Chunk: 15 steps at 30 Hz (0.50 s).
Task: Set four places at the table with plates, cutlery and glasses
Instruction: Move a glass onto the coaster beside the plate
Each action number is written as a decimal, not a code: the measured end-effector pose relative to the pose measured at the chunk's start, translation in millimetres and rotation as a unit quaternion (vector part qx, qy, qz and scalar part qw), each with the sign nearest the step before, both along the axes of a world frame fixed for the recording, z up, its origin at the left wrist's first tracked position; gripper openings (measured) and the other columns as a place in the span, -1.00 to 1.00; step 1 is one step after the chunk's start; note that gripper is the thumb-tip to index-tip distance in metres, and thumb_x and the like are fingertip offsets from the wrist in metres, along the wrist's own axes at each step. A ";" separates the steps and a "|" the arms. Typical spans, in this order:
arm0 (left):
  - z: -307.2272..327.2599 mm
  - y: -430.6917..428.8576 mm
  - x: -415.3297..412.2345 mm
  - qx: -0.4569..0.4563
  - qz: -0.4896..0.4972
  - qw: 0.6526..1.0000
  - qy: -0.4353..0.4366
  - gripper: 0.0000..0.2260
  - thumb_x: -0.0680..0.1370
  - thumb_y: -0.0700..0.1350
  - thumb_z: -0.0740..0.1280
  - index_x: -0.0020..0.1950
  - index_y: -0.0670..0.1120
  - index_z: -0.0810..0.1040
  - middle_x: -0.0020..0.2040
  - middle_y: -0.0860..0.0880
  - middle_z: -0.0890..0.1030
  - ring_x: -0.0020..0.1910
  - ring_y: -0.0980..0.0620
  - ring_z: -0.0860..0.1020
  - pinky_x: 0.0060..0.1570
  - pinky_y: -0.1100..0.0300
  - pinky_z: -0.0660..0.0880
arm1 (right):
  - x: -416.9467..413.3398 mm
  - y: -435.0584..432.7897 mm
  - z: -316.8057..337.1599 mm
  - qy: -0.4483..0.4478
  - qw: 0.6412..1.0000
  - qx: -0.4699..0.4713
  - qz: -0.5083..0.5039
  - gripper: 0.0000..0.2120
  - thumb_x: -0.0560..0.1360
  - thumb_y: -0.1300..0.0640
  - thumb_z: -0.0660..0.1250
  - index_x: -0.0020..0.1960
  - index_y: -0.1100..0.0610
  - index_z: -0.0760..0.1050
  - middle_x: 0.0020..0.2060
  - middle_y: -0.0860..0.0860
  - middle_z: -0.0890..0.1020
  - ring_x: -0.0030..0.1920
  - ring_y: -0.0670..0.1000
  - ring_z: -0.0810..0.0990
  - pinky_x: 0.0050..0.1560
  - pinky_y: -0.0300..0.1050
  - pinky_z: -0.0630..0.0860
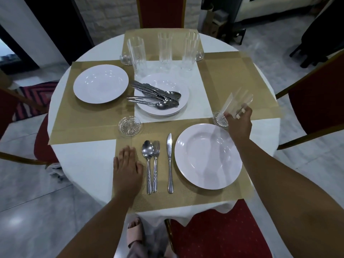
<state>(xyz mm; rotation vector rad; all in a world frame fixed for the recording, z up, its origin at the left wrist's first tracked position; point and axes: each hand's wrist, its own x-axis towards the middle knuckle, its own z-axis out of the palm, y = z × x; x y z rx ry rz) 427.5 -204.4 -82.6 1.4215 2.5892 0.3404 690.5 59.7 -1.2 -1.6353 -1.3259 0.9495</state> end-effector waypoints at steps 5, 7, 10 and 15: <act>0.5 -0.2 0.9 0.006 -0.003 1.000 -0.002 -0.44 0.58 0.04 -0.09 0.57 -0.10 0.09 0.58 -0.08 0.11 0.57 0.00 -0.01 0.54 0.00 -0.10 | -0.4 2.3 -1.6 -0.011 1.000 0.001 0.003 -0.39 0.46 0.08 0.47 0.41 0.03 0.26 0.21 0.03 0.57 0.18 0.09 0.59 0.20 -0.12 0.46; 1.2 -0.7 0.8 0.009 -0.002 1.000 -0.004 -0.43 0.57 0.05 -0.11 0.56 -0.10 0.11 0.57 -0.08 0.12 0.57 0.00 0.00 0.54 0.00 -0.10 | -0.8 3.3 -1.4 -0.016 1.000 -0.001 0.005 -0.39 0.46 0.07 0.47 0.41 0.05 0.26 0.24 0.06 0.57 0.19 0.11 0.59 0.20 -0.11 0.46; 0.8 -0.5 -0.2 0.008 -0.004 1.000 0.000 -0.42 0.56 0.07 -0.13 0.56 -0.10 0.11 0.57 -0.08 0.12 0.57 0.00 0.00 0.54 0.01 -0.11 | -2.5 4.9 0.4 -0.013 1.000 -0.003 0.005 -0.38 0.45 0.09 0.48 0.41 0.06 0.25 0.26 0.07 0.56 0.22 0.11 0.58 0.23 -0.09 0.46; 1.3 -0.9 0.1 0.011 -0.013 1.000 -0.001 -0.42 0.57 0.07 -0.14 0.56 -0.12 0.11 0.57 -0.10 0.11 0.57 -0.02 0.00 0.53 0.01 -0.13 | -8.8 0.6 4.6 -0.027 0.999 -0.028 -0.017 -0.25 0.47 0.05 0.45 0.53 0.12 0.13 0.36 0.09 0.49 0.32 0.11 0.50 0.23 -0.19 0.37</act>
